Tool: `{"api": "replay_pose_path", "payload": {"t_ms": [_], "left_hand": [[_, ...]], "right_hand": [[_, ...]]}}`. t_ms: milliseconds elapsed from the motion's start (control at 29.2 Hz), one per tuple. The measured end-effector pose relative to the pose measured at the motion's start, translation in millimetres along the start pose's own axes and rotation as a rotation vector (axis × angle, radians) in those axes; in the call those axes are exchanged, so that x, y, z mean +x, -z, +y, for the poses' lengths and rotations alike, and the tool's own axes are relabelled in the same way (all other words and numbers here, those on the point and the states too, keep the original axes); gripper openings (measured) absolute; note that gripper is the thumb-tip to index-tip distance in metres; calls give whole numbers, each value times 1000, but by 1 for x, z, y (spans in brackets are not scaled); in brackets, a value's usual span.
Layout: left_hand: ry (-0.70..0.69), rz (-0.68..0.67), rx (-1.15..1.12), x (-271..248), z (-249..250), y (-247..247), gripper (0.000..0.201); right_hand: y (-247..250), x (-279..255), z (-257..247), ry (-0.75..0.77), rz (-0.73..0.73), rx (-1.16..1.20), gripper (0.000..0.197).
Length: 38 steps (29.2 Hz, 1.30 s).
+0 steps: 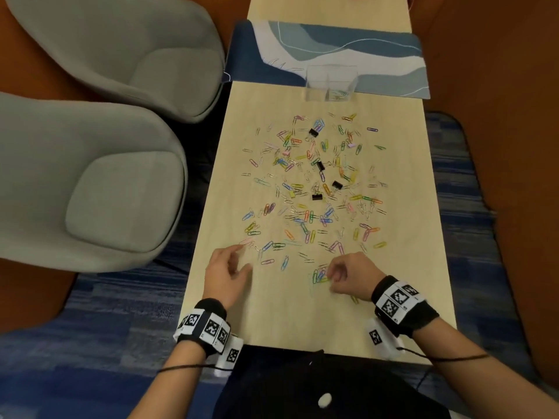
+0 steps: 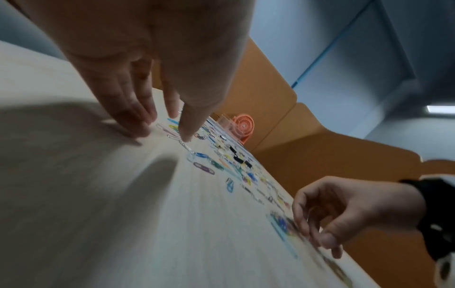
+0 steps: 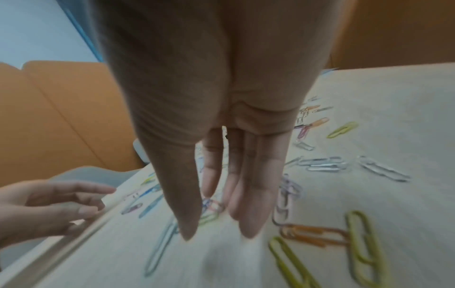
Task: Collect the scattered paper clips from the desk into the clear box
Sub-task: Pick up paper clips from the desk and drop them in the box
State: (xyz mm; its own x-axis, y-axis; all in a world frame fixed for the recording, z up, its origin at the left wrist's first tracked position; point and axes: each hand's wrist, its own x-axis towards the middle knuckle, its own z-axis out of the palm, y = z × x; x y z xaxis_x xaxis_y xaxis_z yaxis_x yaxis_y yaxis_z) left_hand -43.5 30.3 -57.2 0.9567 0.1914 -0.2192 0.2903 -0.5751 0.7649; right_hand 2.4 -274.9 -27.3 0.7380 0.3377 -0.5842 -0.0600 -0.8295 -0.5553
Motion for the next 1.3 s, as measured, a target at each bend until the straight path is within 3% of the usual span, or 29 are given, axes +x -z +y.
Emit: {"api": "replay_pose_path", "payload": {"t_ms": [137,308,376,513,616,855,958,1095,1300], "left_hand": [[6,-124,3,-1,2,-9,81],[-133,-217,140,13,19,-36,96],[-150,-219,204,17,24,-42,88],[-245,-193,342,18,27,-47,53],[-292,-193,362,18,28,-48,40],[-354,-196,431,18,42,-58,42],[-405,-192,470,19,47,-65,25],[-402,-195,503,26,49,-66,9],[-344,-242,472,35,56,-60,11]], "right_hand": [[-17,-5,-1,-44,40,0,53],[-32,4,-17,39,168,8,58],[-34,5,-19,55,184,-41,62],[-41,5,-19,119,208,-213,76],[-47,7,-23,158,204,-360,68],[-47,13,-33,186,219,-527,37],[-45,15,-35,196,188,-589,37],[-49,18,-37,154,179,-645,19],[-46,10,-48,223,124,-690,29]]}}
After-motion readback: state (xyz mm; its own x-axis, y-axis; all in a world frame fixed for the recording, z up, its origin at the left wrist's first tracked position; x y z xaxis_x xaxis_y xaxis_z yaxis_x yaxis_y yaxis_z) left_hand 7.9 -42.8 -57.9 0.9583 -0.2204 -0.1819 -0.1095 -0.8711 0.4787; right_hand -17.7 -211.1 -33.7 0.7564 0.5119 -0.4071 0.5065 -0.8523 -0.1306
